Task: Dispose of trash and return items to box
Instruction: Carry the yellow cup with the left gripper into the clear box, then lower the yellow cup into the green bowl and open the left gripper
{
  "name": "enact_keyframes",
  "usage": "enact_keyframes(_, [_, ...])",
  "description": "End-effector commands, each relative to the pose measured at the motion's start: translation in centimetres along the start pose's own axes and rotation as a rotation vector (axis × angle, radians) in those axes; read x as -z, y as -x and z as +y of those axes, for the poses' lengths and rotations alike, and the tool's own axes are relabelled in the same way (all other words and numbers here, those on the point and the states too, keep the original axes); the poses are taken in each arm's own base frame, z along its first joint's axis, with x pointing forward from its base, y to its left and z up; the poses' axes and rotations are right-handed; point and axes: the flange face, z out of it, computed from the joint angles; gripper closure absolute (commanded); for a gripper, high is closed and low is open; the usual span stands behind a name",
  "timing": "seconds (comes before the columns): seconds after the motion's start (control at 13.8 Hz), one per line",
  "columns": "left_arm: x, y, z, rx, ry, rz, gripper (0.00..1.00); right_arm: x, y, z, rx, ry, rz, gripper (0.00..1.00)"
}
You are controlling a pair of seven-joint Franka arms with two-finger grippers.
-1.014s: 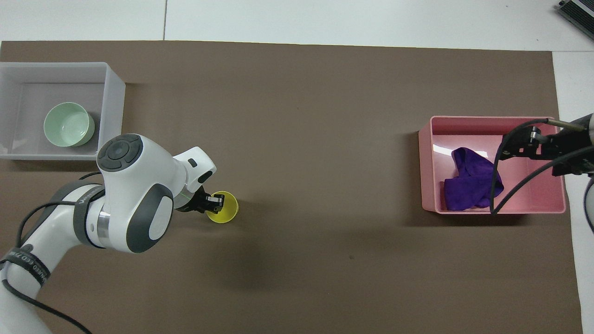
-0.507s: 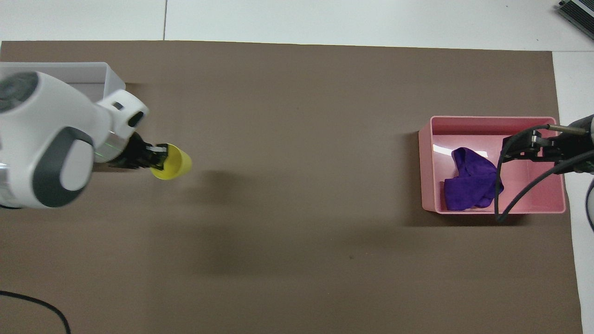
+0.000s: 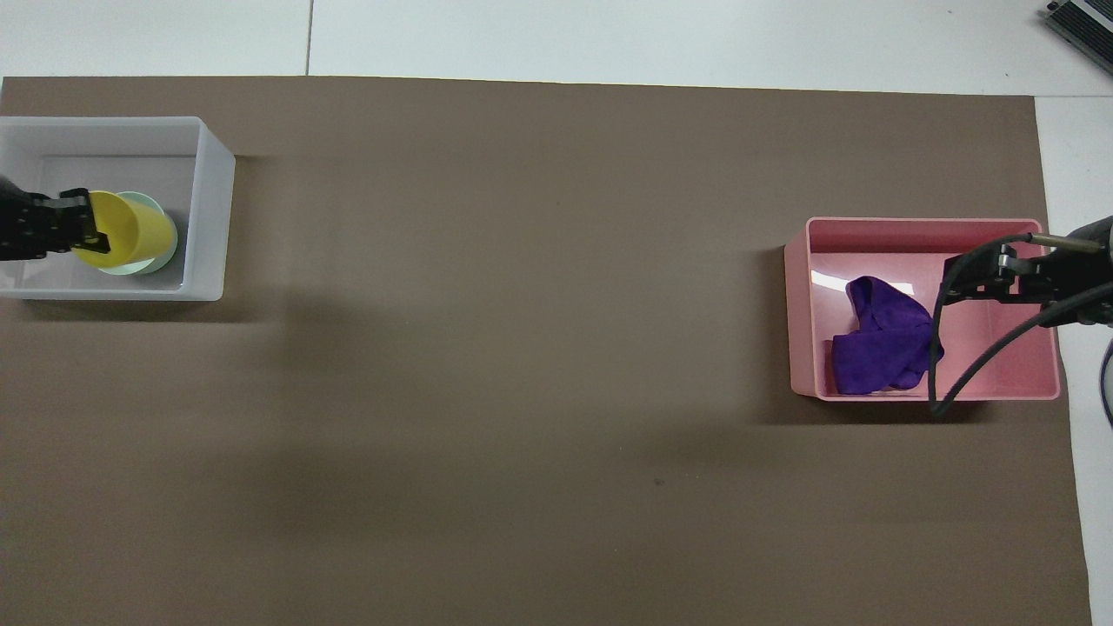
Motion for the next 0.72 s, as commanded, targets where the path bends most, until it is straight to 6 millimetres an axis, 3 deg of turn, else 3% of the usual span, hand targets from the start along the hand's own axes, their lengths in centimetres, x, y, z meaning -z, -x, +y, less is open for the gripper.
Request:
enact_keyframes(0.0, [-6.5,-2.6,-0.6,0.014,-0.03,-0.051,1.0,0.1,0.5,0.4,0.018,-0.015,0.007,0.0])
enact_keyframes(0.22, [-9.2,-2.7,-0.4,0.013,-0.045,-0.087,1.0,0.1,0.5,0.4,0.016,-0.015,0.008,0.0])
enact_keyframes(0.43, [-9.4,-3.0,-2.0,0.031,-0.044,-0.091,1.0,0.1,0.5,0.4,0.018,-0.015,0.007,0.0])
enact_keyframes(0.65, [-9.2,-3.2,-2.3,0.038,-0.042,-0.086,1.0,0.1,0.5,0.4,0.018,-0.015,0.007,0.0])
